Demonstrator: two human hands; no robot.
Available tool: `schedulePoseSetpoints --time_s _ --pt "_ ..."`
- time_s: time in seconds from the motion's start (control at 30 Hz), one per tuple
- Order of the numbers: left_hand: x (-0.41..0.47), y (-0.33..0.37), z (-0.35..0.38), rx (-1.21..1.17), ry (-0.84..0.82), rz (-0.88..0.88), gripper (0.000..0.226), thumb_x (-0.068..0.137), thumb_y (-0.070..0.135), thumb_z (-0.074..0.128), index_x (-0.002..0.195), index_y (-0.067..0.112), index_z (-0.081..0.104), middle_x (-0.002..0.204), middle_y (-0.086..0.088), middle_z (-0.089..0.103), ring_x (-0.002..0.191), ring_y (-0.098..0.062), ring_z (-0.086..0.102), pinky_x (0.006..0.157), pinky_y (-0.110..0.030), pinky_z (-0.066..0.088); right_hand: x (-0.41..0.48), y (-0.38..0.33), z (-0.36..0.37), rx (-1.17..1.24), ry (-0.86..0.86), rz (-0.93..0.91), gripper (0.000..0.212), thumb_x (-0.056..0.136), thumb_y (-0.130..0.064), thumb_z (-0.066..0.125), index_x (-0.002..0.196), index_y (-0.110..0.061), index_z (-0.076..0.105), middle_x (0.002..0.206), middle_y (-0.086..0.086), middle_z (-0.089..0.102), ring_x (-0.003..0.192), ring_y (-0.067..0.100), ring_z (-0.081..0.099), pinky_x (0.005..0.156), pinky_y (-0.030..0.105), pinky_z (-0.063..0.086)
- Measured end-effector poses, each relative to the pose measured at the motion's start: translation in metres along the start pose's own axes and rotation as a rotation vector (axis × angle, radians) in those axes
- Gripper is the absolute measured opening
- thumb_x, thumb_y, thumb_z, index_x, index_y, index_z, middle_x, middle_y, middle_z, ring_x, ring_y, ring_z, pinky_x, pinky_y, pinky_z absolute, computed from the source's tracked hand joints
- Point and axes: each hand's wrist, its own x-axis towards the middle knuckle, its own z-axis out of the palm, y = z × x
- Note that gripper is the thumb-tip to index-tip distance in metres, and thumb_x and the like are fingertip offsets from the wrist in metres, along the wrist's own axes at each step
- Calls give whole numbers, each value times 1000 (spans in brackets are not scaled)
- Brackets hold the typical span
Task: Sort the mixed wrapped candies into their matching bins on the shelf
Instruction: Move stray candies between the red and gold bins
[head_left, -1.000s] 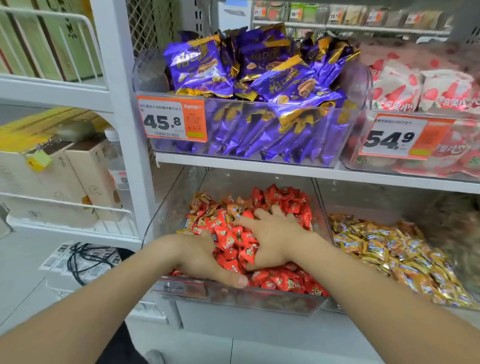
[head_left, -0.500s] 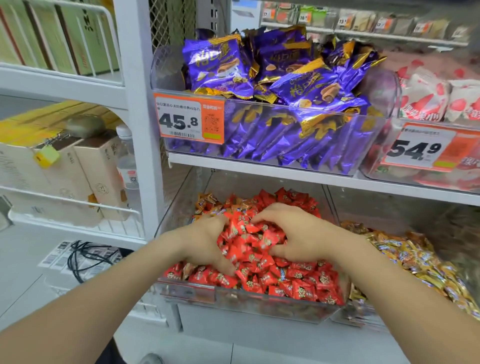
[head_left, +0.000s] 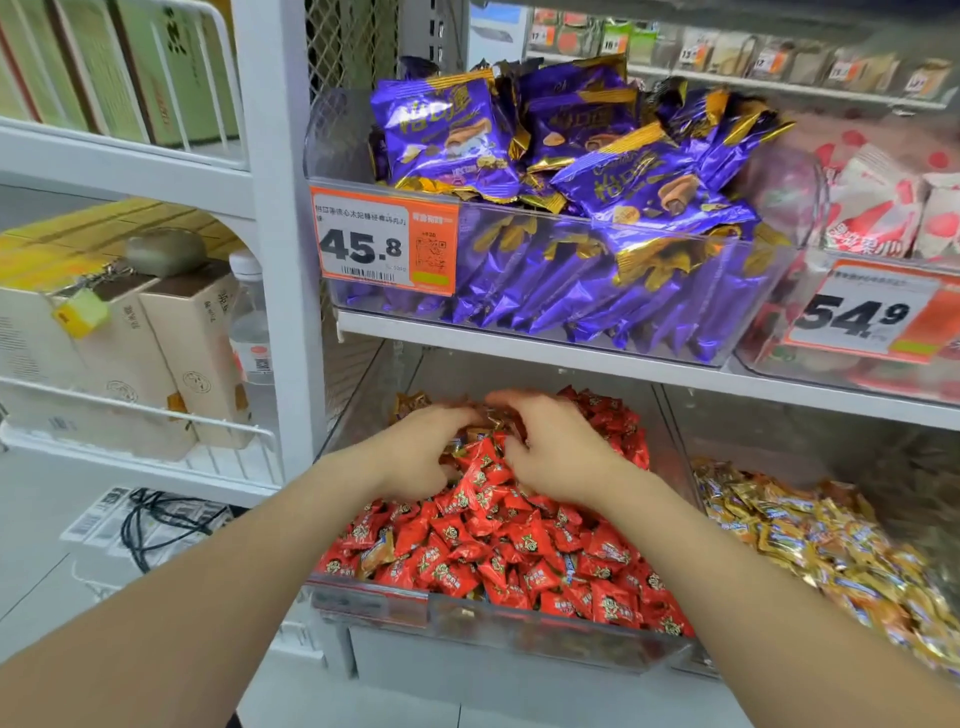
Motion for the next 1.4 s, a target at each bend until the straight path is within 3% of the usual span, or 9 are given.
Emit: schedulePoseSetpoints --time_s 0.2,0.33,0.47,0.6,0.77,0.93,1.03,1.2,1.4 --pt "6 -7 3 119 -1 1 38 85 3 69 119 19 63 106 2 54 105 -21 53 84 -29 38 26 1 10 -23 -361 38 82 74 -28 64 153 -34 42 135 -2 65 115 21 66 98 35 56" --pt "0 -5 -3 80 48 37 16 91 12 69 107 17 69 94 5 60 91 -10 55 80 -27 41 36 7 15 0 -319 -8 38 79 -16 69 111 -37 62 92 -15 64 83 12 64 71 27 49" --pt "-13 1 -17 -121 107 -11 8 97 23 71 101 18 75 53 22 58 51 11 52 53 -9 37 27 15 10 153 -227 -9 24 85 -34 82 106 -32 72 92 -13 74 82 10 70 75 33 55" --pt "-21 8 -20 -234 123 -55 7 95 21 69 100 25 72 63 26 65 52 10 55 55 -9 38 8 15 -8 247 -168 10 33 84 -33 86 113 -37 71 109 -14 73 101 6 70 93 32 57" --pt "-26 13 -20 -320 -47 -70 24 84 18 74 103 31 69 102 5 70 68 -8 64 65 -28 53 -16 17 -24 168 -107 -53 26 81 -42 85 101 -40 69 93 -6 74 85 15 70 86 43 58" --pt "-36 26 -22 -187 -73 -23 46 75 64 84 109 38 66 93 21 63 80 4 61 68 -18 45 -30 23 -26 -51 3 -93 34 84 -64 75 99 -34 67 86 -14 69 90 10 61 93 36 47" --pt "-37 33 -14 -38 -97 41 63 66 70 87 113 39 60 111 19 60 105 -3 55 86 -25 47 -31 26 -27 -78 47 -97 40 84 -70 71 94 -31 67 82 -13 71 86 12 64 92 40 49" --pt "-31 41 0 67 -39 137 46 75 54 87 103 32 58 103 13 59 98 -12 54 88 -38 51 -39 25 -39 117 32 -46 39 81 -58 83 74 -24 65 52 -1 58 52 11 39 59 29 42" --pt "-30 46 -9 -109 -1 93 16 91 40 78 101 34 67 99 21 66 91 1 58 82 -26 45 -44 24 -45 104 127 -41 19 86 -54 80 85 -36 74 62 -7 62 61 2 52 63 20 41"
